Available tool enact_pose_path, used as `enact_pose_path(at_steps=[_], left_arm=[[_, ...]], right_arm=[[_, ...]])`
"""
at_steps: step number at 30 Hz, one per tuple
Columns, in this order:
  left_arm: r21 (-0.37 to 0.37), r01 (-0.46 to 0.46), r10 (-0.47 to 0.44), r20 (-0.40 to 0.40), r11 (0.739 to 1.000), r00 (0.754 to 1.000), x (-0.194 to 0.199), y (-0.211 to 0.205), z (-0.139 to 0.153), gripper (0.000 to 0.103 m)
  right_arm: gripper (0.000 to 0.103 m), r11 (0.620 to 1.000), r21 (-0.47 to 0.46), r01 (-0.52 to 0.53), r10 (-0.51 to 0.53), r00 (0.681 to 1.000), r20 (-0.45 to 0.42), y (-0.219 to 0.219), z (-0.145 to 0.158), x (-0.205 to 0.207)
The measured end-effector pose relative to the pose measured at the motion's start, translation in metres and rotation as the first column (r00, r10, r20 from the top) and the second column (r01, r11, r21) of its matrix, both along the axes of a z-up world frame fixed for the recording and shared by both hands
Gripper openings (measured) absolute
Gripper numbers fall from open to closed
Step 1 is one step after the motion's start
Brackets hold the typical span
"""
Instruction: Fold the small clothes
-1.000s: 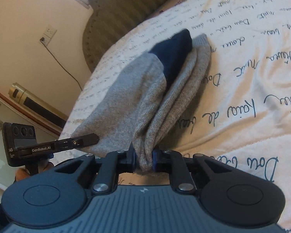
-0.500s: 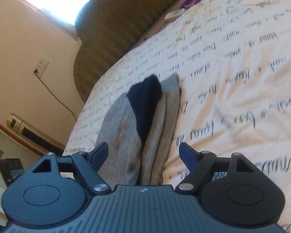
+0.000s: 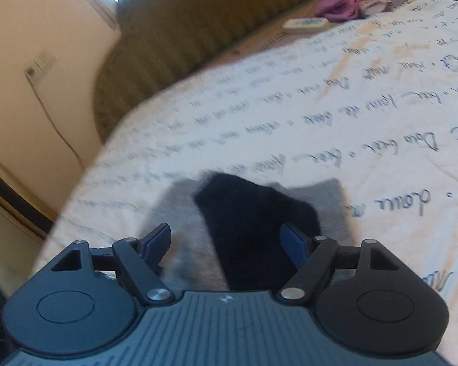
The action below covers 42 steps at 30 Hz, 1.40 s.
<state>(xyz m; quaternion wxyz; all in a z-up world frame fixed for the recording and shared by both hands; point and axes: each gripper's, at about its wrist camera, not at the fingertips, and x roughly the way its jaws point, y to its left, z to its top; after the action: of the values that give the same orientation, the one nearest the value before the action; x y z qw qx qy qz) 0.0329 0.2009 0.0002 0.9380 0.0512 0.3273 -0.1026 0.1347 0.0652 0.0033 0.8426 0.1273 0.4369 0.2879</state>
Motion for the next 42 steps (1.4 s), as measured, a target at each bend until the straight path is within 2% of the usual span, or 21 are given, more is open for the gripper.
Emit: enact_pose_path(at_steps=[1, 3, 7, 8, 10, 12, 14, 16, 18, 20, 22, 24, 26, 29, 32, 34, 36, 37, 38, 39, 42], left_arm=[[0.014, 0.007, -0.007, 0.015, 1.0, 1.0, -0.002, -0.003, -0.004, 0.083], [0.006, 0.009, -0.009, 0.02, 1.0, 1.0, -0.004, -0.006, -0.008, 0.083], [-0.011, 0.009, -0.009, 0.023, 1.0, 1.0, -0.001, -0.005, -0.012, 0.084], [-0.014, 0.01, -0.01, 0.023, 1.0, 1.0, -0.001, -0.004, -0.012, 0.084], [-0.022, 0.008, -0.008, 0.019, 1.0, 1.0, 0.0, -0.002, -0.012, 0.085], [-0.022, 0.007, -0.006, 0.02, 1.0, 1.0, 0.0, -0.005, -0.011, 0.085], [-0.016, 0.006, -0.006, 0.02, 1.0, 1.0, 0.0, -0.006, -0.011, 0.085], [-0.013, 0.006, -0.006, 0.018, 1.0, 1.0, -0.001, -0.007, -0.01, 0.085], [-0.013, 0.007, -0.007, 0.02, 1.0, 1.0, 0.0, -0.007, -0.01, 0.085], [-0.011, 0.007, -0.006, 0.026, 1.0, 1.0, 0.001, -0.007, -0.012, 0.085], [-0.008, 0.005, -0.005, 0.03, 1.0, 1.0, 0.001, -0.008, -0.013, 0.086], [-0.005, 0.006, -0.006, 0.033, 1.0, 0.999, 0.001, -0.009, -0.012, 0.086], [-0.016, 0.0, 0.001, 0.04, 1.0, 0.999, -0.004, -0.006, -0.007, 0.085], [-0.088, 0.003, 0.001, 0.05, 0.996, 0.999, -0.027, 0.01, 0.013, 0.085], [-0.145, 0.049, -0.037, 0.084, 0.988, 0.996, -0.062, 0.025, 0.026, 0.09], [-0.149, 0.06, -0.052, 0.057, 0.987, 0.997, -0.073, 0.027, 0.022, 0.091], [-0.155, 0.042, -0.045, -0.019, 0.987, 0.999, -0.071, 0.029, 0.006, 0.089], [-0.155, 0.037, -0.044, -0.041, 0.987, 0.998, -0.069, 0.028, -0.003, 0.09], [-0.149, 0.043, -0.048, -0.03, 0.988, 0.998, -0.068, 0.028, -0.011, 0.093], [-0.137, 0.059, -0.059, -0.001, 0.989, 0.998, -0.07, 0.026, -0.015, 0.097], [-0.128, 0.049, -0.05, 0.001, 0.99, 0.999, -0.073, 0.023, -0.006, 0.091]], right_arm=[[0.073, 0.999, -0.037, 0.013, -0.012, 1.0, 0.028, -0.004, -0.011, 0.001], [0.072, 0.999, 0.027, 0.036, -0.036, 0.999, 0.0, -0.019, -0.015, 0.005], [0.071, 0.998, -0.01, 0.067, -0.067, 0.998, -0.007, -0.017, 0.0, 0.002], [0.073, 0.996, 0.011, 0.085, -0.085, 0.996, -0.002, -0.018, 0.006, -0.001], [0.073, 0.989, 0.121, 0.085, -0.09, 0.995, 0.031, -0.024, 0.022, -0.013], [0.073, 0.977, 0.204, 0.059, -0.064, 0.998, 0.02, -0.02, 0.028, -0.017], [0.072, 0.984, 0.177, 0.037, -0.036, 0.999, -0.009, -0.01, 0.022, -0.014], [0.071, 0.996, 0.077, 0.048, -0.042, 0.996, -0.08, -0.001, 0.0, -0.001], [0.07, 0.993, 0.108, 0.039, -0.033, 0.998, -0.052, -0.006, -0.013, 0.004], [0.07, 0.989, 0.134, 0.068, -0.056, 0.994, -0.095, -0.009, -0.013, 0.009], [0.07, 0.995, 0.089, 0.052, -0.044, 0.995, -0.087, -0.003, -0.008, 0.008], [0.07, 0.996, 0.063, 0.063, -0.058, 0.996, -0.071, 0.0, 0.001, 0.001], [0.073, 0.99, 0.095, 0.103, -0.098, 0.994, -0.056, -0.009, 0.014, -0.017], [0.074, 0.976, 0.207, 0.066, -0.062, 0.998, -0.025, -0.022, 0.031, -0.051], [0.073, 0.977, 0.215, 0.007, 0.005, 0.999, -0.051, -0.018, 0.024, -0.074], [0.07, 0.988, 0.155, 0.012, 0.003, 0.995, -0.098, -0.014, 0.003, -0.077], [0.057, 0.985, 0.17, 0.036, -0.022, 0.996, -0.081, -0.022, -0.011, -0.078], [0.046, 0.98, 0.189, 0.064, -0.044, 0.993, -0.11, -0.029, -0.013, -0.075], [0.041, 0.976, 0.197, 0.093, -0.065, 0.987, -0.144, -0.033, -0.013, -0.073], [0.041, 0.977, 0.19, 0.099, -0.07, 0.986, -0.151, -0.035, -0.01, -0.072], [0.043, 0.985, 0.143, 0.098, -0.083, 0.991, -0.105, -0.035, 0.01, -0.089]])
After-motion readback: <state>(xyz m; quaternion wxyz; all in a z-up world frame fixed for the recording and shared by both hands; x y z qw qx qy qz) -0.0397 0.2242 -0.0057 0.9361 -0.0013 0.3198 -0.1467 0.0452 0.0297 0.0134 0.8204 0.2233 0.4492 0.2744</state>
